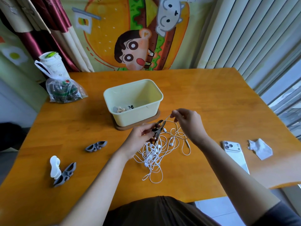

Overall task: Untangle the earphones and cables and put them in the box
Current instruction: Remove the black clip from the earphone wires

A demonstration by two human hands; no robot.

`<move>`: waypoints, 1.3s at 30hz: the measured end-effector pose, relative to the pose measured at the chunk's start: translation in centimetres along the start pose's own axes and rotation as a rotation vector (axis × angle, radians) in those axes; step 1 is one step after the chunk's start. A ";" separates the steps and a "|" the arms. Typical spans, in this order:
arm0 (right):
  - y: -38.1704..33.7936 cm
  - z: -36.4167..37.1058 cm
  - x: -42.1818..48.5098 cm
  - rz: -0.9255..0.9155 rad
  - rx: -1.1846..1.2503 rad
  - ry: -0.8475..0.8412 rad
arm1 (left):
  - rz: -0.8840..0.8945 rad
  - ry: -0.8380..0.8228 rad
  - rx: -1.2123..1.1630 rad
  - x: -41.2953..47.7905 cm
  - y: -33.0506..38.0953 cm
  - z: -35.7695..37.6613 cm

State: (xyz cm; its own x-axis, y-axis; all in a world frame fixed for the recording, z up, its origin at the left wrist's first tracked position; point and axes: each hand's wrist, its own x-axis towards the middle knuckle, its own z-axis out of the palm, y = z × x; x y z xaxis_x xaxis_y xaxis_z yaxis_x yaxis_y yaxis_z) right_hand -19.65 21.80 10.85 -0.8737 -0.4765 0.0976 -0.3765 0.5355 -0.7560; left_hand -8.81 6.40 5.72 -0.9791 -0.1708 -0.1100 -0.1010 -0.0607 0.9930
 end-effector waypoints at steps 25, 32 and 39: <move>-0.3 4.0 -2.0 0.162 0.281 -0.256 | 0.021 0.176 -0.708 1.2 2.6 0.3; -1.2 4.4 -2.2 0.148 0.244 -0.286 | 0.045 0.282 -0.754 2.1 2.6 0.6; -2.0 4.1 -2.9 0.025 0.109 -0.310 | 0.025 0.498 -0.338 2.1 1.2 0.8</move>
State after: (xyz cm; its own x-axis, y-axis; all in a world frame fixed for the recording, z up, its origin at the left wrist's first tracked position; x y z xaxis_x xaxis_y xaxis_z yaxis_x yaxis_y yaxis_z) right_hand -15.13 19.20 9.45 -0.7407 -0.6627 -0.1105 -0.3063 0.4795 -0.8224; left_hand -11.11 6.71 6.71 -0.7717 -0.6115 -0.1749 0.0624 -0.3464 0.9360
